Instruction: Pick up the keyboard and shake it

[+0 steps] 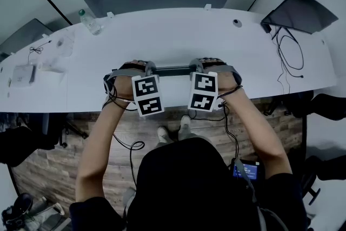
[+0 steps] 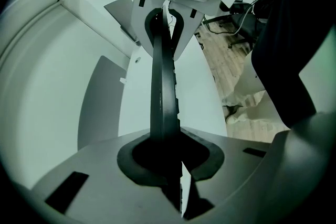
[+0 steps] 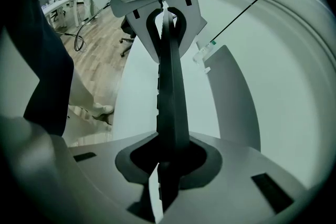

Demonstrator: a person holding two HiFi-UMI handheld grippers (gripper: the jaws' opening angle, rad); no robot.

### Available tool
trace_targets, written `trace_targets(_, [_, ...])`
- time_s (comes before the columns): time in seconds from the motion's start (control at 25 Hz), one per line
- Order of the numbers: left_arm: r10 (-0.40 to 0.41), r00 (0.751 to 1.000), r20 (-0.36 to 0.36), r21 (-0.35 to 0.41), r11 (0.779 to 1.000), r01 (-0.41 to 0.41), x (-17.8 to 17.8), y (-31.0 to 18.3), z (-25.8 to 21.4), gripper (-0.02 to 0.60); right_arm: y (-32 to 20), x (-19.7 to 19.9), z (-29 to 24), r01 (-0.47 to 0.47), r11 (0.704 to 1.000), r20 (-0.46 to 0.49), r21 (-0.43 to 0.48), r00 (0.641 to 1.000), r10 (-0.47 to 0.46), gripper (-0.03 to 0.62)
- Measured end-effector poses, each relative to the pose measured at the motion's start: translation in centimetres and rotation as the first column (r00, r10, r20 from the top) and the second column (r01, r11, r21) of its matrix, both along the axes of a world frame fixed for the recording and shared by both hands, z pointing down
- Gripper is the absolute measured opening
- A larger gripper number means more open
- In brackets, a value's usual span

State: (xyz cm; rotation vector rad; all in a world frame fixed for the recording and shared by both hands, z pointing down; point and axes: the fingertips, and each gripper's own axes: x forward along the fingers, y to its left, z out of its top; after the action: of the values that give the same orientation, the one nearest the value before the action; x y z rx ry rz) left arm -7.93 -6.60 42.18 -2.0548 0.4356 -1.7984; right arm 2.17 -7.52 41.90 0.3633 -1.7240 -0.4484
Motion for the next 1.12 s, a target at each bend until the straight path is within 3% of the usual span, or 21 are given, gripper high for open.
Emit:
trace_targets(0.4, [-0.004, 1.000, -0.005, -0.098, 0.995, 0.004, -0.4, 0.3, 3.9, 0.084, 0.3, -0.4, 3.8, -0.005, 0.995, -0.017, -0.099, 1.000, 0.003, 0.081])
trace_targets(1.12, [-0.023, 0.999, -0.022, -0.256, 0.967, 0.017, -0.8, 1.1, 10.7, 0.084, 1.0, -0.8, 10.4, -0.011, 0.968, -0.048, -0.250, 0.999, -0.001, 0.081])
